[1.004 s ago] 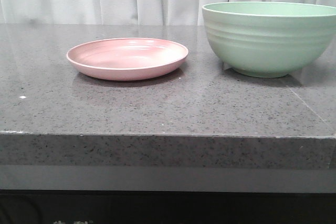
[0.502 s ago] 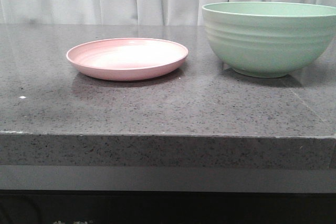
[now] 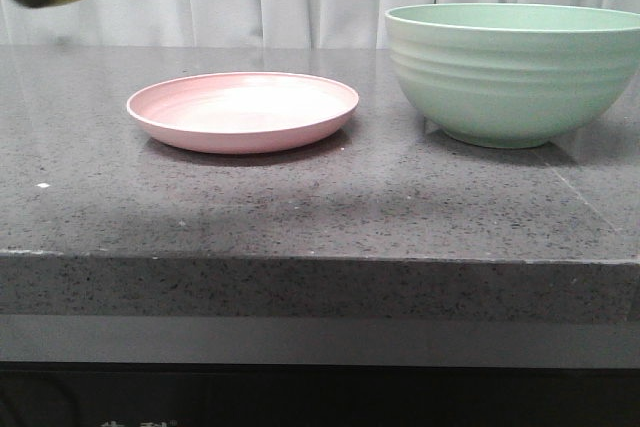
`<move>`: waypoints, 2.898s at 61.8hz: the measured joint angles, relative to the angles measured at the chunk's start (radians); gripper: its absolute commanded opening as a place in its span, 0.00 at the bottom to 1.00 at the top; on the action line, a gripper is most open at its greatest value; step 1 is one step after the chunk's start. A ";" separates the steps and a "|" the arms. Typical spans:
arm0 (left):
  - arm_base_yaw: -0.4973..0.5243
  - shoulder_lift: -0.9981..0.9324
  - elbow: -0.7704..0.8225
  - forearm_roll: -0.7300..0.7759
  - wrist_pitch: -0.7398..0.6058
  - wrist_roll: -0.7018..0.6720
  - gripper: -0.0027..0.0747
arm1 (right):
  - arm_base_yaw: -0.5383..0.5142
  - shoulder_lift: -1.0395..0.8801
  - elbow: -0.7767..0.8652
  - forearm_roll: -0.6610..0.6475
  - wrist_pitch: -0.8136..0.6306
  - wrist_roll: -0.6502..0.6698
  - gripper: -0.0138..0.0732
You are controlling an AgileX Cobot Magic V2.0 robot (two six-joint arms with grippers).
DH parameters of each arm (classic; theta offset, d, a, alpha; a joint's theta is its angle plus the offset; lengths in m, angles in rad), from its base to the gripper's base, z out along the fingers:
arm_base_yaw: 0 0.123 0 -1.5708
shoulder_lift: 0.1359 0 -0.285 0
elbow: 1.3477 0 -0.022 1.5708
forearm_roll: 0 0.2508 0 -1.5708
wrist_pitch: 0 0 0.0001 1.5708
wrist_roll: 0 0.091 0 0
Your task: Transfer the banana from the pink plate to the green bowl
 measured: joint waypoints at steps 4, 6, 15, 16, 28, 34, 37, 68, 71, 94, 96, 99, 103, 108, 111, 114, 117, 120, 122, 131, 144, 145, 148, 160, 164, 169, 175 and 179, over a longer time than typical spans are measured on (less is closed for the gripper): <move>0.000 0.012 0.002 -0.046 -0.010 0.055 0.20 | 0.009 0.034 -0.004 0.046 0.008 -0.040 0.90; 0.000 0.018 0.002 -0.070 -0.013 0.081 0.20 | 0.017 0.050 -0.009 0.081 0.013 -0.070 0.91; 0.000 0.047 0.002 -0.114 -0.019 0.153 0.20 | 0.062 0.132 -0.032 0.253 0.014 -0.232 0.91; 0.000 0.050 0.002 -0.115 -0.019 0.157 0.20 | 0.067 0.140 -0.035 0.273 0.014 -0.250 0.91; 0.000 0.102 0.002 -0.155 -0.022 0.188 0.20 | 0.119 0.257 -0.039 0.614 -0.021 -0.568 0.91; 0.000 0.117 0.002 -0.164 -0.026 0.205 0.20 | 0.155 0.332 -0.041 0.826 -0.036 -0.810 0.91; 0.000 0.119 0.002 -0.164 -0.028 0.208 0.20 | 0.174 0.370 -0.041 0.930 -0.045 -0.930 0.91; 0.000 0.119 0.002 -0.170 -0.029 0.215 0.20 | 0.356 0.745 -0.126 1.528 0.010 -1.710 0.91; 0.000 0.119 0.002 -0.170 -0.029 0.215 0.20 | 0.361 0.774 -0.152 1.529 0.031 -1.715 0.91; 0.000 0.119 0.002 -0.171 -0.018 0.215 0.20 | 0.365 0.920 -0.291 1.532 0.231 -1.721 0.91; 0.000 0.119 0.002 -0.171 -0.018 0.215 0.20 | 0.366 0.922 -0.293 1.532 0.234 -1.721 0.91; 0.000 0.119 0.002 -0.171 -0.018 0.215 0.20 | 0.368 0.925 -0.295 1.532 0.236 -1.719 0.89; 0.000 0.119 0.002 -0.171 -0.018 0.215 0.20 | 0.368 0.927 -0.295 1.532 0.236 -1.719 0.83; 0.000 0.119 0.002 -0.175 -0.018 0.215 0.20 | 0.368 0.927 -0.295 1.532 0.236 -1.719 0.73; 0.000 0.119 0.002 -0.177 -0.018 0.215 0.20 | 0.368 0.927 -0.295 1.532 0.236 -1.719 0.66; 0.000 0.119 0.002 -0.179 -0.013 0.215 0.20 | 0.368 0.927 -0.295 1.532 0.233 -1.719 0.57; 0.000 0.119 0.002 -0.181 -0.011 0.215 0.20 | 0.366 0.927 -0.297 1.535 0.227 -1.719 0.48; 0.000 0.119 0.002 -0.176 -0.009 0.221 0.20 | 0.366 0.927 -0.297 1.536 0.224 -1.712 0.42; 0.000 0.119 0.002 -0.175 -0.009 0.224 0.20 | 0.366 0.927 -0.297 1.536 0.224 -1.712 0.39; 0.000 0.119 0.002 -0.175 -0.009 0.224 0.20 | 0.366 0.927 -0.299 1.536 0.224 -1.710 0.32; 0.000 0.119 0.002 -0.174 -0.009 0.224 0.20 | 0.366 0.927 -0.299 1.536 0.226 -1.710 0.32; 0.000 0.119 0.002 -0.174 -0.009 0.224 0.20 | 0.366 0.927 -0.299 1.536 0.226 -1.710 0.32; 0.000 0.119 0.002 -0.174 -0.009 0.224 0.22 | 0.366 0.927 -0.299 1.536 0.226 -1.710 0.32; 0.000 0.119 0.002 -0.173 -0.009 0.224 0.66 | 0.366 0.927 -0.299 1.534 0.230 -1.710 0.32; 0.000 0.119 0.002 -0.177 -0.009 0.224 0.77 | 0.366 0.927 -0.299 1.530 0.235 -1.710 0.32; 0.000 0.119 0.002 -0.182 -0.009 0.224 0.82 | 0.368 0.927 -0.299 1.528 0.235 -1.710 0.32; 0.000 0.119 0.002 -0.182 -0.009 0.224 0.81 | 0.368 0.927 -0.299 1.528 0.235 -1.710 0.32; 0.000 0.119 0.002 -0.184 -0.011 0.224 0.81 | 0.368 0.927 -0.299 1.528 0.235 -1.710 0.32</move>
